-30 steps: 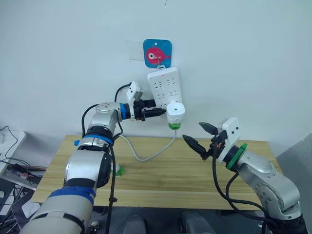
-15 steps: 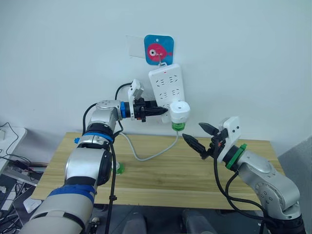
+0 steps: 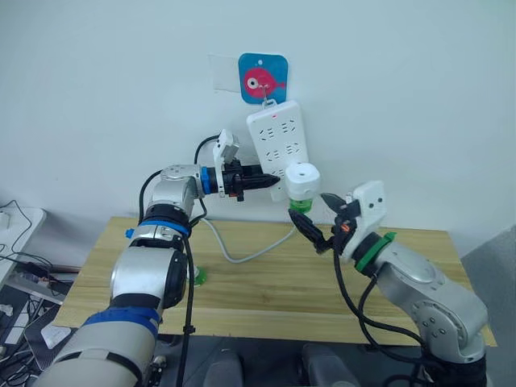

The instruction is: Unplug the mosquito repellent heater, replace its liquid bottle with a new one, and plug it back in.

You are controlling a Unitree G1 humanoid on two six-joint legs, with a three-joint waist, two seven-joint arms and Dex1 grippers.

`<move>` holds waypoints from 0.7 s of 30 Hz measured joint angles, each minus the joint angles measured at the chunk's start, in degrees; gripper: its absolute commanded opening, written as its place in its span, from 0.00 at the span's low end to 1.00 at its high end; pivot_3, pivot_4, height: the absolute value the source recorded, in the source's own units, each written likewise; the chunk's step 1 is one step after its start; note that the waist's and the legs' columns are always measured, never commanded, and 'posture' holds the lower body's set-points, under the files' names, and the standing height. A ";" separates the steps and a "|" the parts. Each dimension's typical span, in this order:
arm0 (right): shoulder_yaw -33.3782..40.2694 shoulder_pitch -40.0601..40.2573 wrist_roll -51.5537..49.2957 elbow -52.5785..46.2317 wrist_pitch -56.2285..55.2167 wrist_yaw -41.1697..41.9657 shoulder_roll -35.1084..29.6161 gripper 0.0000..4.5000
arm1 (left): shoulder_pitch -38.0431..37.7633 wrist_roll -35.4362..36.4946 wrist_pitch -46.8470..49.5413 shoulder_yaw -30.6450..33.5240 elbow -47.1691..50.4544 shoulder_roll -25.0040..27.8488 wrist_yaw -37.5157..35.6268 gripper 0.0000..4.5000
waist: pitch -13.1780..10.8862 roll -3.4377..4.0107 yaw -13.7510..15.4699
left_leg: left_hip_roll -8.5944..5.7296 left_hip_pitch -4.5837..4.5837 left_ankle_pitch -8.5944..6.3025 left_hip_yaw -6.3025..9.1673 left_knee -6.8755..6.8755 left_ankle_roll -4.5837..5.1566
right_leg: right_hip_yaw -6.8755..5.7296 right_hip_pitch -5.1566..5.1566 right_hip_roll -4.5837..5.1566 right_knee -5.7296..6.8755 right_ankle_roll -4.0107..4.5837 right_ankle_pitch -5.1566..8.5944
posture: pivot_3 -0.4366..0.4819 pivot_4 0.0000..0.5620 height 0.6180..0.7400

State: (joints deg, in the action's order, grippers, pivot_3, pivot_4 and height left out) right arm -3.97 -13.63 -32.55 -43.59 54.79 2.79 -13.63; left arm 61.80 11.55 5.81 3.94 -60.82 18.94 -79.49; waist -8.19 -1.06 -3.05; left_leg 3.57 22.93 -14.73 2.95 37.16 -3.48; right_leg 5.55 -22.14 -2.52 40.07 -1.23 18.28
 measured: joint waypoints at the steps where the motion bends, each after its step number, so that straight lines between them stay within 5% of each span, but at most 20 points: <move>1: -0.11 -0.82 0.36 -0.01 0.80 -1.15 0.65 1.00 | -0.06 0.01 -0.01 0.10 0.10 -0.03 0.01 0.29 | -0.03 0.00 -0.01 | 0.00 0.00 0.00 0.00 0.00 0.00 | 0.01 0.00 0.00 -0.01 0.00 0.00 | 0.40 0.31 1.00; 19: -4.91 -11.98 12.27 8.82 2.54 -6.73 5.37 1.00 | -0.12 -0.13 -2.30 0.52 0.24 -0.30 1.38 0.29 | -0.68 0.02 -0.04 | -0.01 0.01 0.02 0.02 0.01 -0.03 | -0.03 -0.02 0.03 0.02 0.00 -0.01 | 0.43 0.28 1.00; 21: -5.18 -12.05 13.23 9.09 2.08 -6.55 5.76 0.87 | -0.12 -0.14 -2.54 0.52 0.18 -0.29 1.48 0.29 | -0.68 0.03 -0.04 | -0.01 0.01 0.02 0.01 0.00 -0.03 | -0.03 -0.03 0.03 0.02 0.00 -0.01 | 0.43 0.29 1.00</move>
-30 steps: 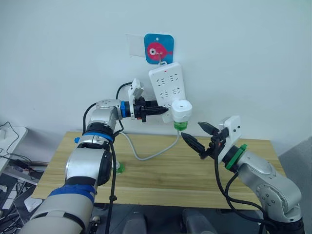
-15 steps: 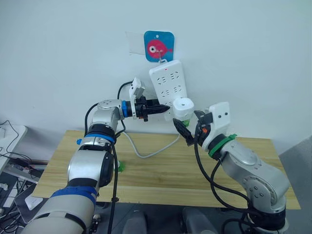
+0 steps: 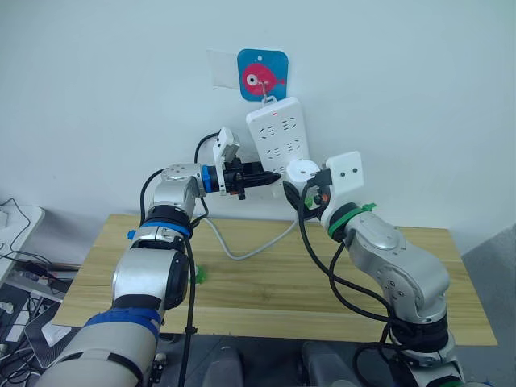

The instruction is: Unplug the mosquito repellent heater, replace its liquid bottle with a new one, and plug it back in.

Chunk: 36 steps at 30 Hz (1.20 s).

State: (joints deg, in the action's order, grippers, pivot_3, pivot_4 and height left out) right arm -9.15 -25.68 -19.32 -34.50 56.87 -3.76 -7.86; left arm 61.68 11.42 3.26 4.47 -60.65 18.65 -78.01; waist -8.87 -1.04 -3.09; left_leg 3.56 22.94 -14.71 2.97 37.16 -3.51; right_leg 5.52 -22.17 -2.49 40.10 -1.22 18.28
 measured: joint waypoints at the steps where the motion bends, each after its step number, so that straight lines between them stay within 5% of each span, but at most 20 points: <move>1: -0.09 -0.04 0.21 0.02 -0.23 0.14 0.30 0.79 | 0.00 0.00 -0.08 0.00 -0.03 0.00 0.02 0.29 | 0.00 0.00 0.00 | 0.00 0.00 0.00 0.00 0.00 0.00 | 0.00 0.00 0.00 0.00 0.00 0.00 | 0.43 0.29 1.00; 3: -0.18 -0.11 0.50 0.07 -0.33 0.48 0.51 0.66 | 0.00 -0.06 -0.22 0.00 -0.05 0.00 0.20 0.29 | 0.00 0.00 0.00 | 0.00 0.00 0.00 0.00 0.00 0.00 | 0.01 0.00 0.00 0.00 0.00 0.00 | 0.43 0.29 1.00; 25: 3.68 4.30 0.23 -10.37 8.11 2.66 0.00 0.66 | 0.89 -1.28 -4.80 -0.03 -3.14 0.09 3.78 0.29 | -0.01 -0.01 -0.21 | -0.05 -0.03 0.25 0.00 -0.01 -0.02 | 0.03 0.01 0.03 0.00 -0.29 0.00 | 0.42 0.27 1.00; 26: 4.36 4.30 0.03 -10.37 8.13 2.80 0.31 0.66 | 0.89 -1.26 -4.85 0.00 -3.14 0.10 3.90 0.45 | -0.02 -0.01 -0.20 | -0.05 -0.02 0.25 0.00 -0.03 -0.02 | 0.03 0.00 0.03 -0.01 -0.29 0.00 | 0.42 0.27 1.00; 31: 11.47 6.72 -2.13 -11.39 6.17 4.98 1.30 0.66 | -0.22 -1.03 -3.63 0.37 -2.76 1.69 5.34 0.78 | -0.04 0.00 -0.55 | -0.02 -0.01 0.26 0.00 -0.16 -0.02 | 0.02 -0.07 0.01 -0.01 -0.02 -0.14 | 0.42 0.27 1.00; 36: 14.69 10.51 -2.26 -10.39 1.76 7.57 -0.43 0.66 | -5.70 -0.21 -2.31 0.44 1.80 5.20 5.02 1.00 | -0.07 0.06 -2.17 | -0.01 -0.15 0.38 -0.04 -0.19 0.08 | 0.09 -0.08 0.00 0.17 -0.20 -0.04 | 0.44 0.25 1.00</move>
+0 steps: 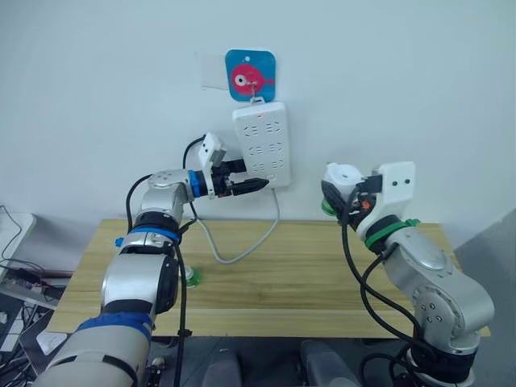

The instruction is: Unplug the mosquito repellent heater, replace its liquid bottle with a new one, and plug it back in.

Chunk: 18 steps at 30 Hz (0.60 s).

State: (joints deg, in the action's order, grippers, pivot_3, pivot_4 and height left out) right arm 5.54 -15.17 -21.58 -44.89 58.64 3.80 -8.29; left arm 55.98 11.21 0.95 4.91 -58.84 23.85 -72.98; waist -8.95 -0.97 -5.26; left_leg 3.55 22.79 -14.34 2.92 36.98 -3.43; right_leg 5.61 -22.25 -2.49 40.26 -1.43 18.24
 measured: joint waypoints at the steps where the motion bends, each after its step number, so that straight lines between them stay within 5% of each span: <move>1: 0.17 1.04 -0.01 0.21 -1.08 0.55 -0.25 0.66 | -1.62 0.08 0.30 0.14 1.43 1.06 0.58 1.00 | 0.00 0.01 -0.37 | 0.06 -0.01 0.01 0.00 -0.01 0.02 | 0.01 -0.01 -0.05 0.02 -0.01 0.00 | 0.45 0.25 1.00; 10: 12.23 3.01 -6.95 7.72 -5.88 -0.48 7.67 0.66 | -23.69 4.53 4.06 0.54 34.83 7.38 -0.32 1.00 | -0.08 0.06 0.89 | 0.14 0.16 0.01 0.10 -0.14 -0.02 | -0.12 -0.12 -0.01 0.02 0.41 -0.02 | 0.52 0.25 1.00; 18: 25.10 -0.62 -30.07 13.03 -6.64 -12.90 15.61 0.66 | -23.62 6.29 2.47 -4.57 49.04 -2.07 5.62 1.00 | -0.13 0.14 3.75 | -0.13 0.17 0.02 -0.02 -0.05 -0.02 | -0.08 -0.02 0.23 -0.12 0.35 -0.06 | 0.51 0.24 1.00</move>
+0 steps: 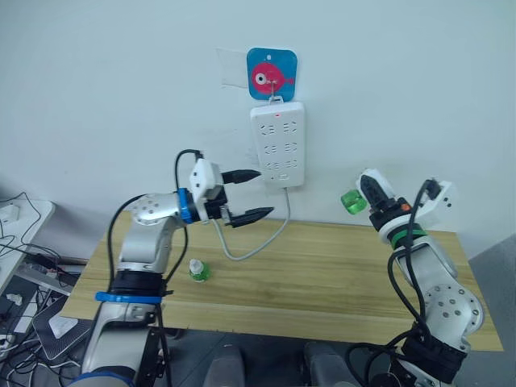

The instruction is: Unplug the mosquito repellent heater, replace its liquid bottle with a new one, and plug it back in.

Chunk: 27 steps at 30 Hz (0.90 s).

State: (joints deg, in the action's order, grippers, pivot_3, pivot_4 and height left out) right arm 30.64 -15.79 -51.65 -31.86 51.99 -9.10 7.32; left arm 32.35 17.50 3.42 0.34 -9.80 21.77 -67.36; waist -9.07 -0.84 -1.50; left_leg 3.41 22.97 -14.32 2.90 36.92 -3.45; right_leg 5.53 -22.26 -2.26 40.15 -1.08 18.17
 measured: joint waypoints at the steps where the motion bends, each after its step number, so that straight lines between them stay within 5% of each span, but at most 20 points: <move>1: 0.43 0.09 -2.97 0.44 -0.66 -1.86 0.01 0.66 | 0.37 -0.08 -0.22 -1.07 0.12 -1.59 0.63 1.00 | 0.00 0.00 -0.02 | 0.00 0.01 0.00 -0.01 0.00 0.00 | 0.01 -0.01 0.00 -0.04 0.00 0.00 | 0.49 0.24 1.00; 11: -2.82 0.13 -21.38 0.26 -9.71 -12.85 -0.19 0.66 | 4.60 -3.82 -8.68 -8.28 -7.90 -12.17 5.78 1.00 | 0.01 0.03 -1.90 | 0.06 0.02 -0.01 -0.01 -0.09 0.03 | 0.04 -0.03 -0.11 -0.11 0.00 0.00 | 0.43 0.23 1.00; 27: -15.63 5.91 -28.26 -3.84 -19.84 -18.08 -4.12 0.66 | 7.60 -4.36 -12.83 -9.53 -12.96 -19.65 10.49 1.00 | 0.01 0.03 -3.65 | 0.05 0.04 -0.01 0.00 -0.06 0.03 | 0.06 -0.01 -0.14 -0.13 -0.02 0.01 | 0.39 0.23 1.00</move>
State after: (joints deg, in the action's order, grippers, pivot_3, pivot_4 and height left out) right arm 15.01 -9.89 -79.91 -35.70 32.15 -27.17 3.20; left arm 39.95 13.14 -9.41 -9.19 -22.77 2.13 -56.88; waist -9.06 -0.81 -5.16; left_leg 3.46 23.00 -14.33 2.90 36.86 -3.42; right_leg 5.59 -22.28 -2.40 40.02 -1.10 18.18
